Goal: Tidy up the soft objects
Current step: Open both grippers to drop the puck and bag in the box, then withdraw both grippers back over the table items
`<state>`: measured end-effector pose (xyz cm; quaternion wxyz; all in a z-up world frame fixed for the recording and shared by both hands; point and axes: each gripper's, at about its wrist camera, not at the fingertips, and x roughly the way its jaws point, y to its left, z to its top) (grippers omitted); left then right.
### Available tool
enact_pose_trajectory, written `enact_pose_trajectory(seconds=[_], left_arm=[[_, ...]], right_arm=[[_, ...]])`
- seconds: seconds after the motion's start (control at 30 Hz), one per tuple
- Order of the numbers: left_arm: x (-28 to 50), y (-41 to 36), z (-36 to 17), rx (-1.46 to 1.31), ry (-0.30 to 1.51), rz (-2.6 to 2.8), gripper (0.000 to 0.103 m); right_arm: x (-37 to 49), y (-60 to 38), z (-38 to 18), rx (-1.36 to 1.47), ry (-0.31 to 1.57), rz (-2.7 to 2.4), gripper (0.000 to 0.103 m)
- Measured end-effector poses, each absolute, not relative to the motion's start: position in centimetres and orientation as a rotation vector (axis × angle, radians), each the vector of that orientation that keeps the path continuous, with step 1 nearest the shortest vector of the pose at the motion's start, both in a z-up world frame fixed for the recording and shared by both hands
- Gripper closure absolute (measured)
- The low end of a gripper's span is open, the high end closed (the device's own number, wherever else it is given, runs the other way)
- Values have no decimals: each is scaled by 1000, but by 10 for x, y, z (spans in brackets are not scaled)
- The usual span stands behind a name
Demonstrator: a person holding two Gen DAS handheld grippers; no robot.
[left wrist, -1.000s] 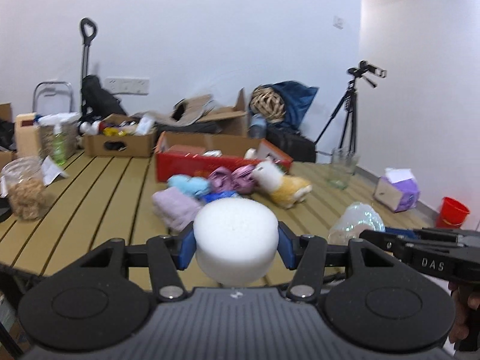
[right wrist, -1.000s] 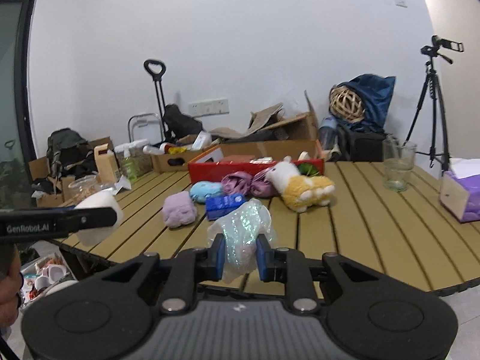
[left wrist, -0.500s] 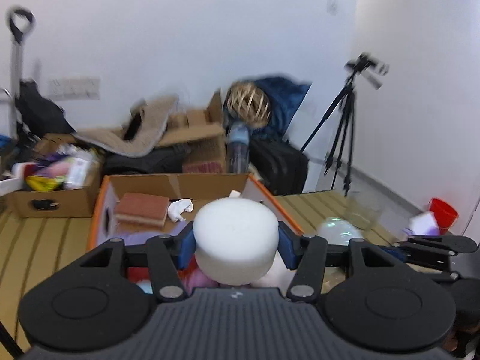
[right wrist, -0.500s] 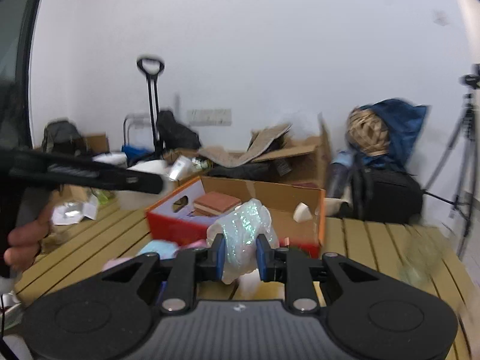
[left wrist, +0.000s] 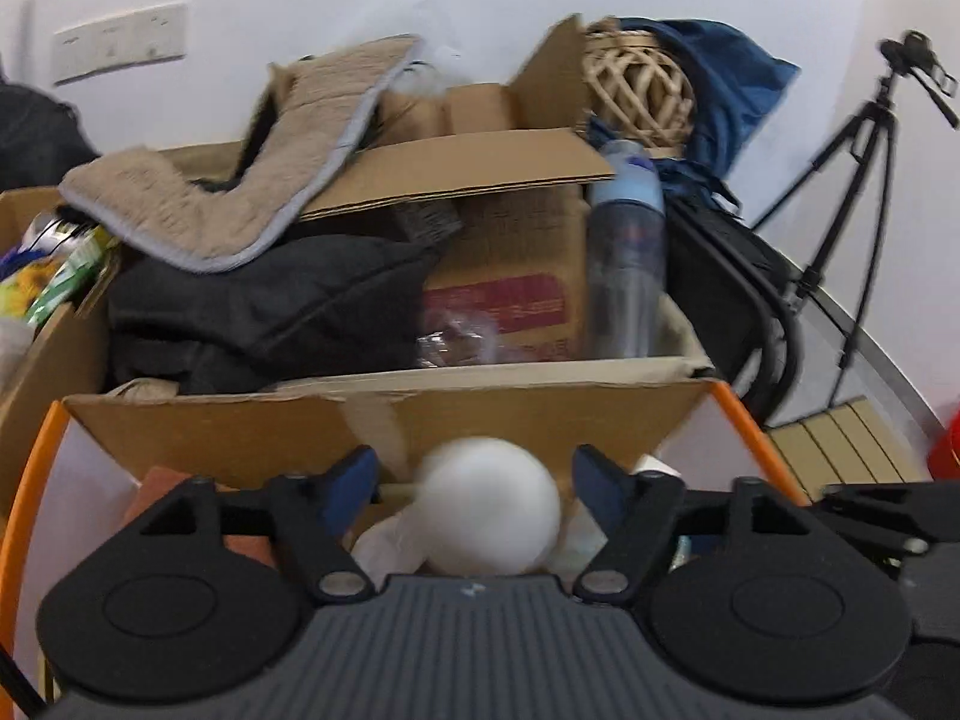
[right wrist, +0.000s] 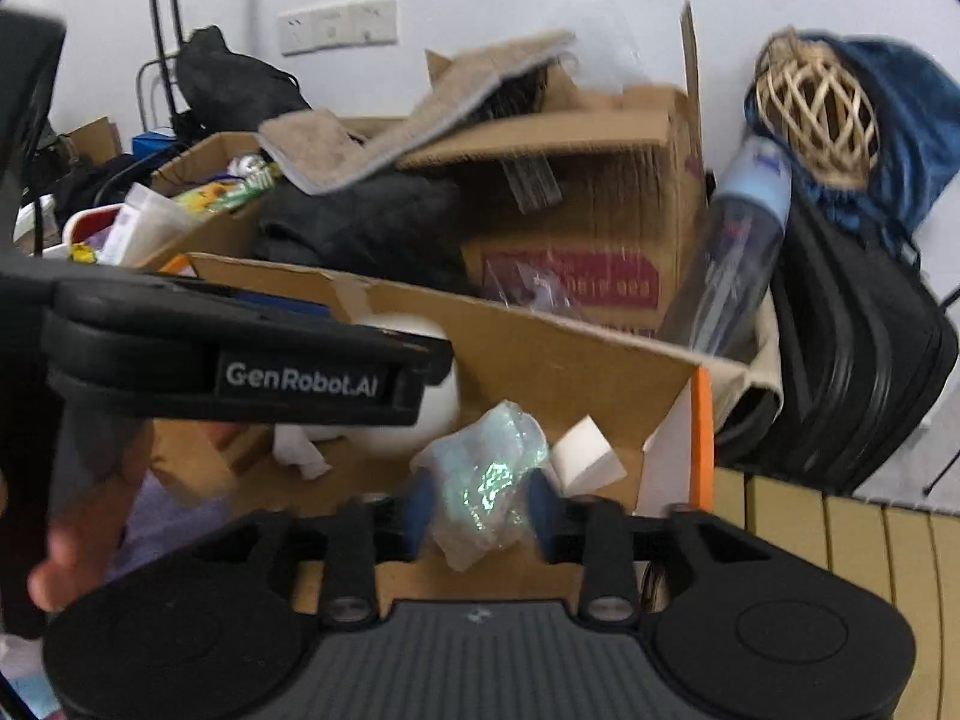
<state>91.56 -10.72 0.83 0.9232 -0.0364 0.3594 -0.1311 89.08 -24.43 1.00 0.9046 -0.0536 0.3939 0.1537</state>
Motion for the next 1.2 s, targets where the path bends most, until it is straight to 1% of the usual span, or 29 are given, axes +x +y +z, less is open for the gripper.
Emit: enact_pose_trajectory(seconds=[0.03, 0.07, 0.1, 0.2, 0.3, 0.47, 0.57, 0.63, 0.67, 0.7, 0.87, 0.93, 1.0, 1.07, 1.2], left_arm=[[915, -104, 10, -87, 737, -275, 24], [913, -100, 13, -93, 731, -280, 23], [911, -98, 19, -91, 725, -281, 21], [897, -90, 42, -86, 699, -257, 21], [871, -79, 72, -54, 684, -255, 21], [786, -58, 129, 18, 601, -241, 19], [725, -39, 159, 25, 541, -245, 15], [677, -27, 173, 28, 500, -245, 13], [651, -20, 177, 30, 476, -253, 10], [626, -13, 179, 31, 457, -261, 8], [510, 13, 174, 54, 377, -264, 5], [464, 22, 167, 70, 323, -234, 3], [418, 26, 155, 125, 245, -164, 0], [372, 29, 141, 159, 182, -114, 0], [289, 38, 119, 150, 128, -105, 0]], right_arm=[[889, -246, 10, -122, 809, 320, 43], [886, -247, 12, -137, 798, 316, 41], [882, -249, 16, -146, 782, 300, 41], [872, -257, 33, -151, 753, 269, 41], [853, -263, 63, -150, 709, 257, 41], [788, -274, 121, -161, 636, 258, 39], [736, -282, 151, -147, 594, 248, 37], [701, -287, 164, -147, 561, 248, 34], [676, -289, 170, -147, 541, 255, 30], [656, -291, 173, -145, 524, 265, 27], [543, -295, 179, -134, 443, 303, 25], [500, -294, 175, -120, 402, 311, 23], [456, -292, 168, -108, 358, 330, 19], [412, -288, 156, -115, 319, 334, 18], [337, -277, 129, -127, 271, 287, 15]])
